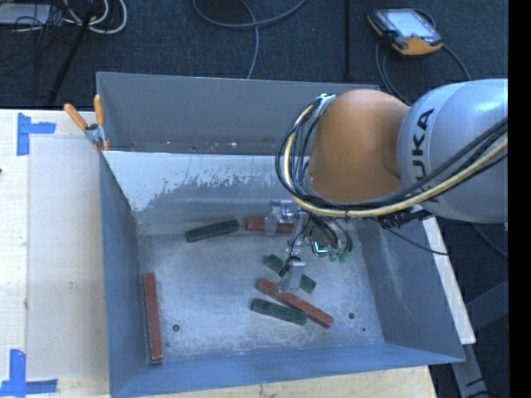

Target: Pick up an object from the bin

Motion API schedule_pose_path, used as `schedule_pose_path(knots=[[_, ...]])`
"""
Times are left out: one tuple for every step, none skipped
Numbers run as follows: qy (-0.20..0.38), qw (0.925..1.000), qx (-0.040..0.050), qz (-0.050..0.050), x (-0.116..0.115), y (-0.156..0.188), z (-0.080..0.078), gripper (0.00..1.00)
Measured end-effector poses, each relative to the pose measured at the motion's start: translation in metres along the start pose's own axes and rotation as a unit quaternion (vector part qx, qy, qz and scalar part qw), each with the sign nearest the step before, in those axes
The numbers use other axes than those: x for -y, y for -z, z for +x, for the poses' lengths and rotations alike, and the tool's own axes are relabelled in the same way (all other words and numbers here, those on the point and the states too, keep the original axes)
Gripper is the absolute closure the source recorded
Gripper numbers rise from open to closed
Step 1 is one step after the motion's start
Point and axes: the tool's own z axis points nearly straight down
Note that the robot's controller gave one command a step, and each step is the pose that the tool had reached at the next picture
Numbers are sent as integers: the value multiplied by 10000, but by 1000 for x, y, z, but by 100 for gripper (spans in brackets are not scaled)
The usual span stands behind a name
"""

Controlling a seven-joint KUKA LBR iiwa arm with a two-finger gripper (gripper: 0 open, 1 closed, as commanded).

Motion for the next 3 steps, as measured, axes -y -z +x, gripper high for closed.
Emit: schedule_pose_path(knots=[[-9, 10000, 36, -2, 0, 4, -2, 0], [-498, 9987, 56, -8, 21, -34, -9, 0], [-244, 9997, 46, 0, 66, -53, -28, 0]])
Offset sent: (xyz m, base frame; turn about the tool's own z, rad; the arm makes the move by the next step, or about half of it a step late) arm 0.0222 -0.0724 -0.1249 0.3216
